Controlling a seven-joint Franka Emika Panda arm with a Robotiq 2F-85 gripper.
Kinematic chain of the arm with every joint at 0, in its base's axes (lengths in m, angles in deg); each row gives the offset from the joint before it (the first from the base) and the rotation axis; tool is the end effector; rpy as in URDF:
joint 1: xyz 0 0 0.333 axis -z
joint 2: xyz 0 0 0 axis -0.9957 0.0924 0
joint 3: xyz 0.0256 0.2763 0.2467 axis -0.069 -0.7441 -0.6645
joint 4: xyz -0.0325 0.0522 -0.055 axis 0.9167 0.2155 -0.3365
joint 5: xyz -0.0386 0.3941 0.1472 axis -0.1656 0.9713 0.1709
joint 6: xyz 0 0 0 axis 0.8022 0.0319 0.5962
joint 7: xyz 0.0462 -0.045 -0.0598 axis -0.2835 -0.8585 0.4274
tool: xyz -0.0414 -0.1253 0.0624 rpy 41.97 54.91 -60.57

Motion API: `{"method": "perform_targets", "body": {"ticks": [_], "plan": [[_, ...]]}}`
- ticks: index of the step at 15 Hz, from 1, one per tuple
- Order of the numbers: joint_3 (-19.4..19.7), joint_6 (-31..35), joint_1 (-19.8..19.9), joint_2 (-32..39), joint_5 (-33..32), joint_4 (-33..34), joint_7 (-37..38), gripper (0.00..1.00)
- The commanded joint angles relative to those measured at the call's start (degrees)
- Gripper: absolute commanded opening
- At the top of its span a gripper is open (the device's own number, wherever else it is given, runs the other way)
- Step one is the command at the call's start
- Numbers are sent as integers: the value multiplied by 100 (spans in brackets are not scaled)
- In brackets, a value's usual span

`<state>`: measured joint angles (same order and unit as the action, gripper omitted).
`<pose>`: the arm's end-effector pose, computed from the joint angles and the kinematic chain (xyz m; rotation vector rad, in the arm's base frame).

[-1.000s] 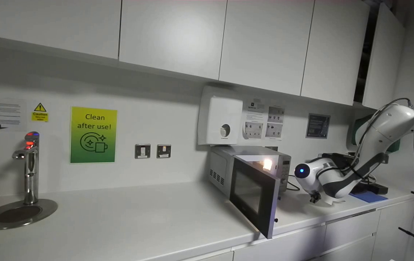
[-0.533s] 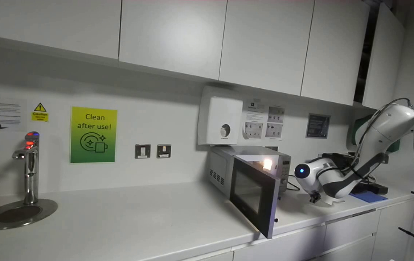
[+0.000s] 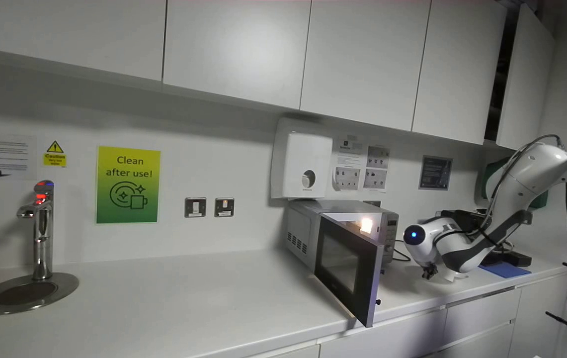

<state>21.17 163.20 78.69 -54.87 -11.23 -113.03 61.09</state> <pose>0.4405 0.0086 0.3080 2.1612 0.2748 0.1587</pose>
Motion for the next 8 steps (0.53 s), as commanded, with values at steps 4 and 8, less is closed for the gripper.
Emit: {"method": "perform_targets", "body": {"ticks": [4,8], "plan": [[-26,207,6,49,-222,-17,222,1],[-28,283,-1,149,-235,-1,299,1]]}}
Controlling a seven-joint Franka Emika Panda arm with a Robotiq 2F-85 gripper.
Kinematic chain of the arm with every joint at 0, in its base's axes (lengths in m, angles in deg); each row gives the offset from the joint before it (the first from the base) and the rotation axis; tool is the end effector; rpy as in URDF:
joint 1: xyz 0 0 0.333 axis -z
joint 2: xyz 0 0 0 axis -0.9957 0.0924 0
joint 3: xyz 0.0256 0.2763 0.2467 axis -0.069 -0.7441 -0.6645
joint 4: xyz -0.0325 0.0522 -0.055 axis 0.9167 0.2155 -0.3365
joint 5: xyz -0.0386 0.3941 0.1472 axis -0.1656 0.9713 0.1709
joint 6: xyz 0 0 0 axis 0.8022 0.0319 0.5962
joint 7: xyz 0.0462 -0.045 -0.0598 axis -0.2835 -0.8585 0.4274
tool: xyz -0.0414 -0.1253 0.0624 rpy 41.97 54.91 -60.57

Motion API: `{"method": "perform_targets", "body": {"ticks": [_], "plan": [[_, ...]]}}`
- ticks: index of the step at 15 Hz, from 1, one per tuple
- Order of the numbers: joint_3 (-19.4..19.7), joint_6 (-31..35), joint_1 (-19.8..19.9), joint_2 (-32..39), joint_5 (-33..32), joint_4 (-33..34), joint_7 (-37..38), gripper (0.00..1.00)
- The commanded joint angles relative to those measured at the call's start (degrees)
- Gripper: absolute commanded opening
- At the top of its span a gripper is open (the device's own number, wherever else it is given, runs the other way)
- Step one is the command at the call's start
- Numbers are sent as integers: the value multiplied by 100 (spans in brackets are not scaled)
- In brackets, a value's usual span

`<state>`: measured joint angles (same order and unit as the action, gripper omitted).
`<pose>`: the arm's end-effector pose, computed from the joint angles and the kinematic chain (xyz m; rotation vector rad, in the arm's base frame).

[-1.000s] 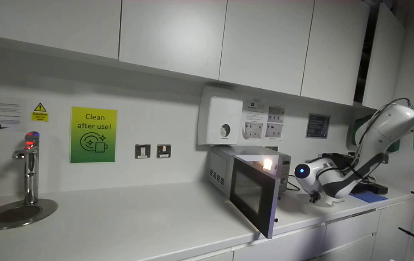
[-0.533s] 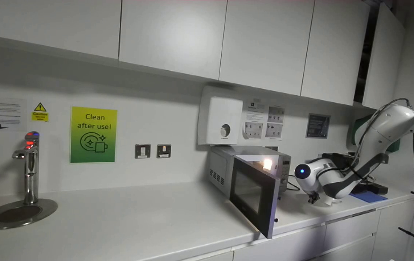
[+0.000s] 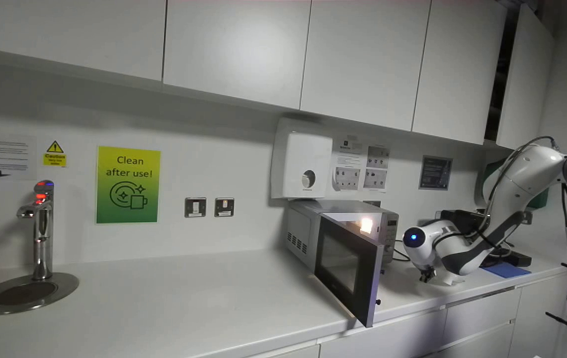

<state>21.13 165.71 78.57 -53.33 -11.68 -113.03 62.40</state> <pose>0.4430 0.0164 0.2951 2.1904 0.2964 0.1773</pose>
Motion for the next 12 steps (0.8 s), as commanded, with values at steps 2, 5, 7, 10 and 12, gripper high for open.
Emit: {"method": "perform_targets", "body": {"ticks": [2,5,7,10,12], "plan": [[-23,51,11,15,-177,3,167,1],[-20,43,12,31,-156,11,140,17],[-20,34,11,38,-138,19,118,38],[-19,31,10,38,-124,28,103,61],[-18,28,11,23,-110,37,98,76]]}}
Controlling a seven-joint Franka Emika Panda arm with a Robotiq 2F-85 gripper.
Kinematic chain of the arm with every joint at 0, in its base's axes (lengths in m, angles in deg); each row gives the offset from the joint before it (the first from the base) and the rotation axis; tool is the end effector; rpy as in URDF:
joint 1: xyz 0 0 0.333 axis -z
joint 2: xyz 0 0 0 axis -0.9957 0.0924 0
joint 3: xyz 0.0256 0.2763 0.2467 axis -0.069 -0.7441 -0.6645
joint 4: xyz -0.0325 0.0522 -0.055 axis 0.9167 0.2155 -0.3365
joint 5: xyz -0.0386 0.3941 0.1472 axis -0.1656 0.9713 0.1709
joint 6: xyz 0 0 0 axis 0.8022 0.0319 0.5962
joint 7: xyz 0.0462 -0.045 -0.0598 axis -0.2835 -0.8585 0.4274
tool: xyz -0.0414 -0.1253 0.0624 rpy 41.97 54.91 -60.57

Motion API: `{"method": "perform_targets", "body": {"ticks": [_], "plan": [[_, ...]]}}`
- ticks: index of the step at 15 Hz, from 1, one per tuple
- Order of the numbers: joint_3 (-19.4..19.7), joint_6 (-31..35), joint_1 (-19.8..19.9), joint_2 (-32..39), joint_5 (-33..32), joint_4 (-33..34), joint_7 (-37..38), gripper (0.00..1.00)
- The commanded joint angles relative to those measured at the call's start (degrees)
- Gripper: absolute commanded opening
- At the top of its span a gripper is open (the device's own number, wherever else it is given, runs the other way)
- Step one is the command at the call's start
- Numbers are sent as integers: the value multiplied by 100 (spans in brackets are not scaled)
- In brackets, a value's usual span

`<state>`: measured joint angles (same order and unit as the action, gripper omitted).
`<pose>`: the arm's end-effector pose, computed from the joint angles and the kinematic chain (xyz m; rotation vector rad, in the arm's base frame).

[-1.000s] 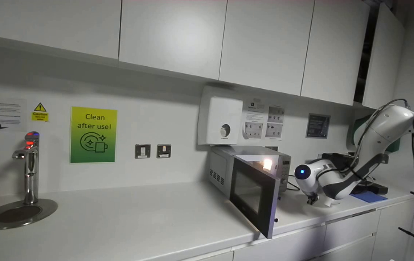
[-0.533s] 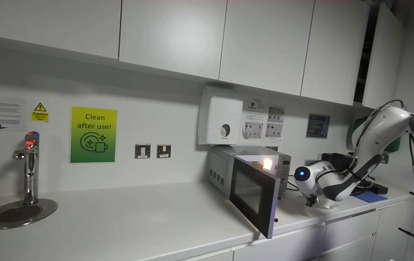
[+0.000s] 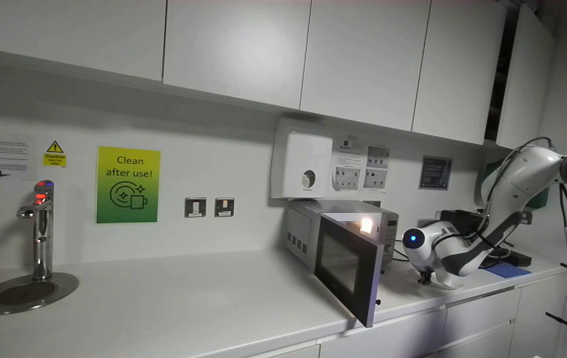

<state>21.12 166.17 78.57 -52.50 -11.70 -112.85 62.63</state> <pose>0.4442 0.0179 0.2896 2.1973 0.3028 0.1727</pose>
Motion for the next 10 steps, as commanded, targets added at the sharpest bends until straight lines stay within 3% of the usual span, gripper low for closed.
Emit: {"method": "perform_targets", "body": {"ticks": [1,3,10], "plan": [[-18,-17,11,-66,-105,23,71,83],[-17,-15,11,-74,-96,37,66,98],[-122,41,-94,-198,2,327,111,100]]}}
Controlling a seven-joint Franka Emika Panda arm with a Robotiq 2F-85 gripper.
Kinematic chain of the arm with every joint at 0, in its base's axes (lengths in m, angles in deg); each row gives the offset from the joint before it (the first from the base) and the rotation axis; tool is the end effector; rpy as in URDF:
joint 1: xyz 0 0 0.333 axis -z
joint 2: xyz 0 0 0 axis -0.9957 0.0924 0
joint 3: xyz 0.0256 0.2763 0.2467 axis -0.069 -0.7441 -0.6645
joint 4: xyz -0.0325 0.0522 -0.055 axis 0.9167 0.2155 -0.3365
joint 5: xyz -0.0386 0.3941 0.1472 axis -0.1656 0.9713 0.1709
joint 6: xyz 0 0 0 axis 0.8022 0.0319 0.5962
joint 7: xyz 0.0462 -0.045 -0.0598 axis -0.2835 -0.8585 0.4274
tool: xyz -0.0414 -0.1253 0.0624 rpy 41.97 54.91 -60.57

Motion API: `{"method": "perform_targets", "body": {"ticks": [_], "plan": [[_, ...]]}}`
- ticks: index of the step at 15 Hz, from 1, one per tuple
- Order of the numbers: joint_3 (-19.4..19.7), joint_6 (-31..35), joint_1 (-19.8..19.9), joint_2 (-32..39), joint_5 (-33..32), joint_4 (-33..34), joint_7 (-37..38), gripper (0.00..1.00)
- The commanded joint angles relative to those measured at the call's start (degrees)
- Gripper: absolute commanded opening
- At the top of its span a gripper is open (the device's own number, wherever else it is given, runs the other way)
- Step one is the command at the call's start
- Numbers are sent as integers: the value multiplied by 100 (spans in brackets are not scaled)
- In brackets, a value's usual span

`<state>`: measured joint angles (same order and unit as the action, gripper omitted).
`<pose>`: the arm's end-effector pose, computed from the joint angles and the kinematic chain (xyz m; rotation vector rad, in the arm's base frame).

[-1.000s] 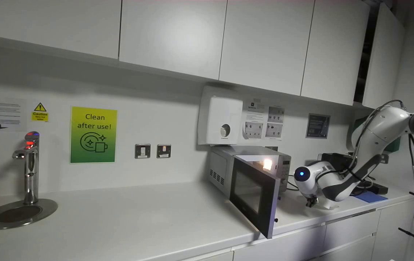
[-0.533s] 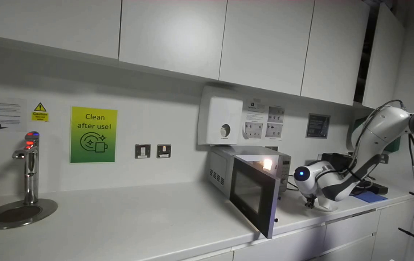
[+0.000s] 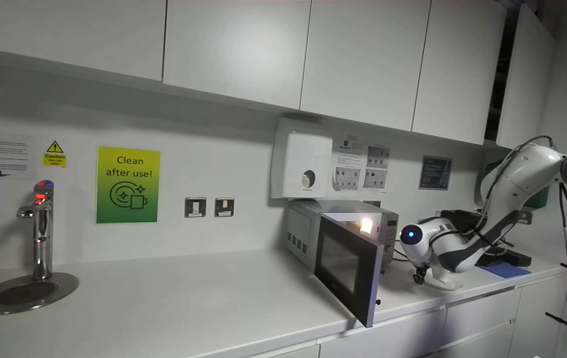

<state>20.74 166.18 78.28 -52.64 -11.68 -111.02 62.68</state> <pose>0.4569 0.0261 0.3032 2.1975 0.2958 0.2178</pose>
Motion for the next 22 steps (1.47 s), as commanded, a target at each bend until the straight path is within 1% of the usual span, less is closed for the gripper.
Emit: {"method": "perform_targets", "body": {"ticks": [1,8,17,22], "plan": [[-120,54,-102,-212,42,240,125,100],[-450,300,-393,-254,306,945,496,100],[-1065,202,-888,-169,-11,2047,538,100],[-1299,216,-1048,-133,-327,2570,606,100]]}}
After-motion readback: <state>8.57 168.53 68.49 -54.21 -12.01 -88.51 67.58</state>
